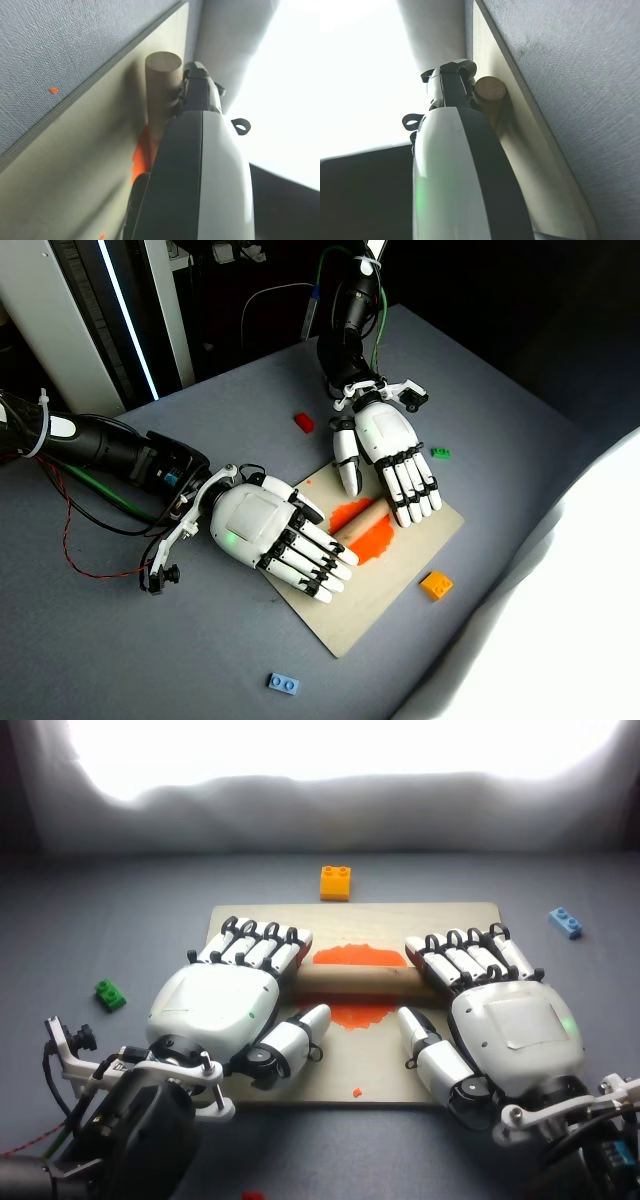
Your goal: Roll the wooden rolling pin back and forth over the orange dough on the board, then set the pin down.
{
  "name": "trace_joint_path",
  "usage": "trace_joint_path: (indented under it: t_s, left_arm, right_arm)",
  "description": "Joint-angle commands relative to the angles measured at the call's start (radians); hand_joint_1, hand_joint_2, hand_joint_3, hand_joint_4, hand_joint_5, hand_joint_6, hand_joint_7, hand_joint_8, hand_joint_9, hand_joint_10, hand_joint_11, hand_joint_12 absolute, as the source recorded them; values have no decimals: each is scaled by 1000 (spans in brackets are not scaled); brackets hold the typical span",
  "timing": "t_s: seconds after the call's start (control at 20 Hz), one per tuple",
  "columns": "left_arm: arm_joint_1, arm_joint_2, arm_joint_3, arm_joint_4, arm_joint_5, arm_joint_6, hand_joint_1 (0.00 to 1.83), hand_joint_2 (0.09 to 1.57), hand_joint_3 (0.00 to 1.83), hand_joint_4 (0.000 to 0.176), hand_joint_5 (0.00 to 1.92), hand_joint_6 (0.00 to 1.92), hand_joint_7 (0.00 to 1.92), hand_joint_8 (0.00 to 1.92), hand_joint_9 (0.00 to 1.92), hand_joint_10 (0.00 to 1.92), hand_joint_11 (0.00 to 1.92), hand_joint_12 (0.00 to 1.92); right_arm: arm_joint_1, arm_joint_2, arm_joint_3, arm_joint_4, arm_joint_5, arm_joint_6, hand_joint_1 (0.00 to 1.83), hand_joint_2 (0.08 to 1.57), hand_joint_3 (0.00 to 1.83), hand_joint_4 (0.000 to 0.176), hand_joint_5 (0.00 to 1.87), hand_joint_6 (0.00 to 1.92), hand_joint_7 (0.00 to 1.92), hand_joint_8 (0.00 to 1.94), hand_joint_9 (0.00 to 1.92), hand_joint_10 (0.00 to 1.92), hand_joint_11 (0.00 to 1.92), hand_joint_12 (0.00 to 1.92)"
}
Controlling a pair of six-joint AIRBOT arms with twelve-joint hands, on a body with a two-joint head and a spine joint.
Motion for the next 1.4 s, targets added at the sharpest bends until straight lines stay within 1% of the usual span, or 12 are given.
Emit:
trace_joint_path:
  t_s: [0.0,0.1,0.2,0.3,0.45,0.55,0.7,0.8,1.0,1.05,1.35]
  left_arm:
    - [8,3,-8,26,-42,-3,0,1543,0,0,192,3,198,3,134,4,0,130]
    - [12,3,-15,34,-47,-6,0,1541,0,0,177,0,179,0,119,0,0,85]
    - [18,5,-24,37,-53,-10,0,1540,0,0,177,1,176,0,114,0,0,78]
    - [22,8,-35,41,-59,-10,0,1543,0,0,193,4,190,2,130,4,0,145]
    - [28,14,-49,47,-63,-10,0,1544,1,0,189,4,180,3,120,3,0,120]
    - [29,19,-55,53,-63,-10,0,1545,1,0,200,6,192,5,133,6,0,143]
    - [29,24,-63,60,-63,-13,0,1541,0,0,176,0,170,0,112,0,0,82]
    - [29,30,-70,61,-66,-13,0,1542,0,0,169,2,165,6,99,5,0,28]
    - [34,41,-83,71,-73,-14,0,1541,0,0,162,0,172,4,111,6,5,40]
    - [36,42,-85,73,-76,-15,0,1543,0,0,171,0,182,0,120,3,0,75]
    - [39,54,-107,76,-86,-16,0,1543,0,0,175,4,186,4,119,3,0,75]
  right_arm:
    - [-15,-3,-9,-8,11,-4,0,1571,91,0,336,3,377,3,302,4,0,659]
    - [-20,-2,-16,-14,22,-10,0,1571,78,0,355,8,394,5,313,6,0,678]
    - [-24,-2,-26,-23,36,-17,0,1571,77,0,366,11,398,5,319,7,0,687]
    - [-27,-3,-33,-24,43,-25,0,1571,85,0,351,3,379,0,312,3,0,658]
    - [-29,-3,-38,-25,47,-29,0,1571,92,0,355,3,381,1,316,3,0,668]
    - [-30,-3,-41,-25,48,-30,0,1571,85,0,353,2,388,3,320,4,0,678]
    - [-32,-3,-47,-25,56,-40,0,1571,90,0,372,8,402,6,327,5,0,703]
    - [-34,-3,-54,-25,63,-50,0,1571,99,0,345,0,378,0,310,0,0,662]
    - [-42,-3,-76,-32,84,-71,0,1571,107,0,342,0,384,2,314,2,0,647]
    - [-43,-3,-79,-34,86,-73,0,1571,103,0,354,4,395,4,320,3,0,661]
    - [-46,-3,-86,-36,90,-80,0,1571,95,0,348,5,401,5,320,2,0,687]
